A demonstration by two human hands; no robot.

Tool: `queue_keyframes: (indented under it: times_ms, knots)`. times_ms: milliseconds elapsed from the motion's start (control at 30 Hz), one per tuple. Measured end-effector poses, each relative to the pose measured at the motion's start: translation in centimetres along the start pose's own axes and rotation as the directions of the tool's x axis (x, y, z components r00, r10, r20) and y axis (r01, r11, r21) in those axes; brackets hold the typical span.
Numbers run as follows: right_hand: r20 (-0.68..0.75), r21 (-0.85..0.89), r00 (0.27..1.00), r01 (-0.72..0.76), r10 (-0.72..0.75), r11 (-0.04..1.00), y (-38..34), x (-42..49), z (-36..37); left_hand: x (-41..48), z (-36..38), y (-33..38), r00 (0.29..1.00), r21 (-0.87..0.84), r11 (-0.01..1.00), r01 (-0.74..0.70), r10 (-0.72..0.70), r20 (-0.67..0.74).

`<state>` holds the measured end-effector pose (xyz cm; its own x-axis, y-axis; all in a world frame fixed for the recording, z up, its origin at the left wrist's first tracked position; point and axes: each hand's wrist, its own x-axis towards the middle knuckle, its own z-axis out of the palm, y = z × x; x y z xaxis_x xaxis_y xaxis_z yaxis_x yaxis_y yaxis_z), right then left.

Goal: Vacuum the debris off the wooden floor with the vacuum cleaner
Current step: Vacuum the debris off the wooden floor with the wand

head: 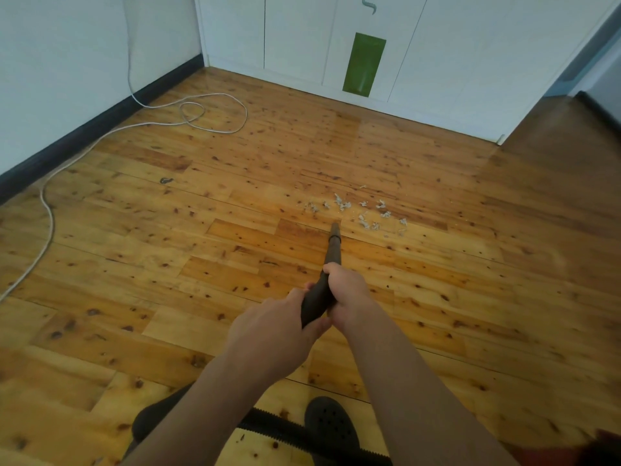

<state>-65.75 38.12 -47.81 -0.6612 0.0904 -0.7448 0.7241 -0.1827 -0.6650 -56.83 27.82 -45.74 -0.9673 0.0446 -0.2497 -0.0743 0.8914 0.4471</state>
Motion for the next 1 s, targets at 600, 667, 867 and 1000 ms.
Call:
queue_keyframes:
  times_ms: [600,667,867,1000]
  knots:
    - [-0.049,0.113,0.999,0.005,0.000,0.994,-0.6,0.2,-4.8,1.2,1.9,3.1,0.995,0.024,0.994,-0.103,0.103,0.012]
    - [-0.051,0.117,0.999,0.001,0.005,0.993,-0.7,0.3,-5.1,1.2,1.8,3.4,0.994,0.026,0.994,-0.109,0.109,0.019]
    - [-0.077,0.142,0.997,0.012,-0.001,0.990,-0.9,0.6,-6.3,1.2,1.8,4.2,0.991,0.044,0.991,-0.129,0.127,0.037]
    - [-0.099,0.176,0.995,0.013,0.005,0.984,-1.1,0.8,-7.4,1.3,2.0,4.9,0.989,0.068,0.988,-0.142,0.139,0.045]
